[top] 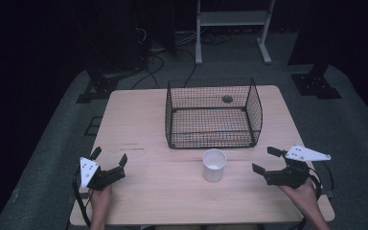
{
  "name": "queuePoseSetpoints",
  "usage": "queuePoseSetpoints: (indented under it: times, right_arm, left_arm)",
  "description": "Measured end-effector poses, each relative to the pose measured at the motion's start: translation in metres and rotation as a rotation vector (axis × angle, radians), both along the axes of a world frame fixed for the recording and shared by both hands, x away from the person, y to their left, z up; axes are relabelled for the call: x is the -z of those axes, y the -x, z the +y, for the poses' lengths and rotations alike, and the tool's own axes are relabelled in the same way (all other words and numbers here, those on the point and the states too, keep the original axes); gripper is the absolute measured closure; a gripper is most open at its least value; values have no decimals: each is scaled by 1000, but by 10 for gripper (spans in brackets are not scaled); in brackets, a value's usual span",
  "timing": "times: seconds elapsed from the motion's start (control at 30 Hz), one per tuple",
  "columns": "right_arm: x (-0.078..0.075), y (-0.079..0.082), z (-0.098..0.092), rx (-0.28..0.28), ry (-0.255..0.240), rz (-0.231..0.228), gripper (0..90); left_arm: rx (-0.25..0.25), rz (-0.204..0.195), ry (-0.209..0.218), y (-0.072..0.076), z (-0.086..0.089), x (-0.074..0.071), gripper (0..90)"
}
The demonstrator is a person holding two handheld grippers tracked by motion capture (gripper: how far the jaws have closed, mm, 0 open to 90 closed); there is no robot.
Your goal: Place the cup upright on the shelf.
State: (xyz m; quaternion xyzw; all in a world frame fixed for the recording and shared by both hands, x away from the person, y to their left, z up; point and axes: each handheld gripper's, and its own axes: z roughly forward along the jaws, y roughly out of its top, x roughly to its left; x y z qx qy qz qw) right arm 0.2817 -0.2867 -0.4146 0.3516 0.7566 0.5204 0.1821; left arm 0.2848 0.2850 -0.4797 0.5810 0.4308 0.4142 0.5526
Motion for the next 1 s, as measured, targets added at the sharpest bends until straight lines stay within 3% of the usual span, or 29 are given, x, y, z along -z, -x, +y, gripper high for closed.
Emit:
queuePoseSetpoints:
  times: [0.43, 1.0]
  right_arm:
    - [-2, -2, 18, -62, 13, 10, 82]
    - [-2, -6, 61, -181, 55, 29, 30]
  left_arm:
    - [0, 0, 0, 0, 0, 0, 0]
    - [1, -1, 4, 0, 0, 0, 0]
